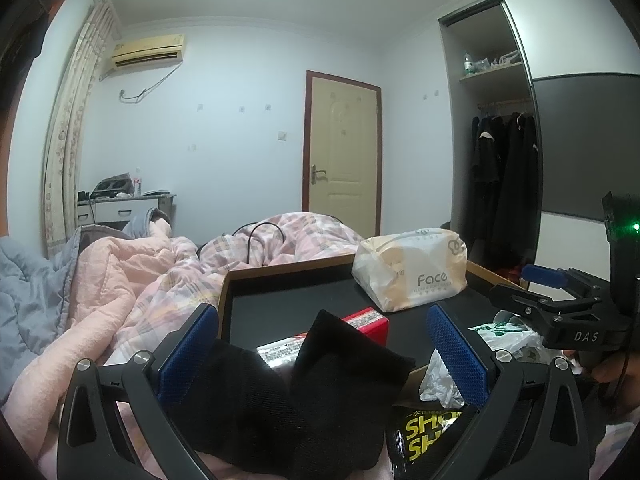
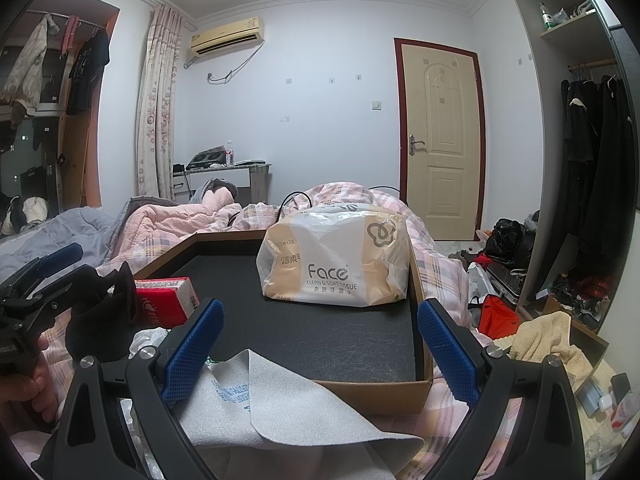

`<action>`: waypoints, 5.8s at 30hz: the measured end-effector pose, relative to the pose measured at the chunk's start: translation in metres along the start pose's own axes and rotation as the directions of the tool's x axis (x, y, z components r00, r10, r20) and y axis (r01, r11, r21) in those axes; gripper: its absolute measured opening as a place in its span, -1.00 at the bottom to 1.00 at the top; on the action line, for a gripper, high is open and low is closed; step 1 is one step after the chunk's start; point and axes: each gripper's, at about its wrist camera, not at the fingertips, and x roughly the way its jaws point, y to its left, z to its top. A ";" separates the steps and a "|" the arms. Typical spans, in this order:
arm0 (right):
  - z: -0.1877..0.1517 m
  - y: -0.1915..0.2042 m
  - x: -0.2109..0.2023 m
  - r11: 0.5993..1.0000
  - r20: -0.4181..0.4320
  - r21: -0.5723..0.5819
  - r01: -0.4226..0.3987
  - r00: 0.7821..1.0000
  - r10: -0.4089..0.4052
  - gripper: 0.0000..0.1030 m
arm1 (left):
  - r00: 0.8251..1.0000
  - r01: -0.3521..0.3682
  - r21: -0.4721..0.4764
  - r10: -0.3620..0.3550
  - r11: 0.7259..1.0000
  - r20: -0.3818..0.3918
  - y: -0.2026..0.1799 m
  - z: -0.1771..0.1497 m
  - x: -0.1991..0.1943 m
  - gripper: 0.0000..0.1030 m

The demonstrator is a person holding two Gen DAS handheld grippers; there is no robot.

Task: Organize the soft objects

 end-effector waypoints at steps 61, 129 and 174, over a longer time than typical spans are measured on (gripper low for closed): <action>0.000 0.000 0.000 1.000 0.000 -0.001 0.000 1.000 0.000 0.89 | 0.999 0.027 0.049 -0.028 0.998 0.018 -0.007 -0.001 -0.003 1.00; 0.000 0.001 0.000 1.000 0.000 -0.001 0.001 1.000 -0.001 0.89 | 0.999 0.040 0.072 -0.041 0.997 0.021 -0.010 -0.002 -0.005 1.00; 0.003 -0.018 -0.009 0.951 -0.162 -0.250 -0.181 0.976 0.143 0.89 | 0.999 0.043 0.042 -0.044 0.998 0.013 -0.006 -0.002 -0.002 1.00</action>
